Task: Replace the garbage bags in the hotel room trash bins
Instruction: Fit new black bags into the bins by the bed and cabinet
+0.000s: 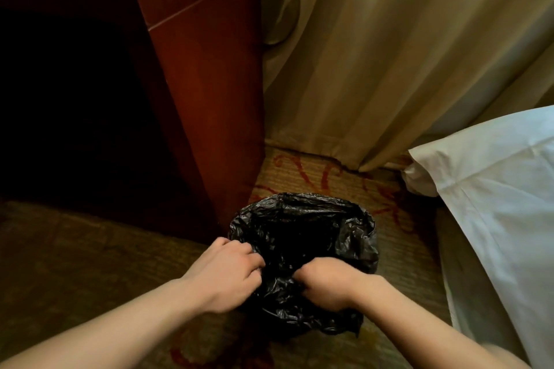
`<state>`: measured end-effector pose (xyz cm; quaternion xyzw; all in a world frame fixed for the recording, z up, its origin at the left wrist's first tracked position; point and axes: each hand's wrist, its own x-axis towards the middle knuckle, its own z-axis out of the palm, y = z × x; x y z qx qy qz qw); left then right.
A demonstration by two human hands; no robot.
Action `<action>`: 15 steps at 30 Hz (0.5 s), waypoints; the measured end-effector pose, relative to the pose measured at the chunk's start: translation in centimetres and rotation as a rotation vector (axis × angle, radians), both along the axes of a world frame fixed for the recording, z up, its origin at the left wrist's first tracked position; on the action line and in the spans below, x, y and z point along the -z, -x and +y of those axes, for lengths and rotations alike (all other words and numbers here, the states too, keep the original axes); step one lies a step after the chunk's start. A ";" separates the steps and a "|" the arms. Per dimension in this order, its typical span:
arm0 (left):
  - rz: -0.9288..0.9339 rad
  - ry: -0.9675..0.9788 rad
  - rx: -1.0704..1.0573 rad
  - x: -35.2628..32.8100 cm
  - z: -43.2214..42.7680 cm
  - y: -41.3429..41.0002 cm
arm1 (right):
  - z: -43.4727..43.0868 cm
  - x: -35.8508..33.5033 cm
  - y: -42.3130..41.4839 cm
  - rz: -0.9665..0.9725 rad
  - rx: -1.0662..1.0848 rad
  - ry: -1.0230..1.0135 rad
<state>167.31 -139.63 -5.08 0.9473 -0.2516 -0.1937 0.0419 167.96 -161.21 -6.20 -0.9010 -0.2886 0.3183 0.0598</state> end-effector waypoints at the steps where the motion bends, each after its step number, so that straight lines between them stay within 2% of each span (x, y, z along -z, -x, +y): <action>1: -0.055 0.007 -0.024 0.5 -0.3 -0.1 | 0.2 0.3 0.1 0.068 -0.013 -0.007; 4: -0.138 -0.015 -0.052 2.0 -0.7 0.3 | -0.2 -0.9 0.7 0.226 0.016 -0.083; 7: -0.168 -0.028 -0.062 2.8 -0.7 0.9 | -1.1 -2.0 1.8 0.202 0.002 -0.165; 9: -0.121 -0.037 -0.078 3.0 -0.5 1.2 | -1.4 -2.4 2.9 0.331 0.004 -0.163; 11: -0.045 -0.049 -0.080 3.0 -0.4 1.5 | -1.7 -2.5 3.7 0.414 0.112 -0.225; 13: -0.016 -0.058 -0.067 2.9 -0.6 1.7 | -1.7 -2.3 3.4 0.353 0.314 -0.331; 14: -0.015 -0.059 -0.066 3.0 -0.7 1.7 | -1.4 -2.0 2.9 0.249 0.351 -0.327; 15: -0.025 -0.063 -0.068 3.0 -0.9 1.6 | -0.9 -1.5 2.1 0.135 0.298 -0.250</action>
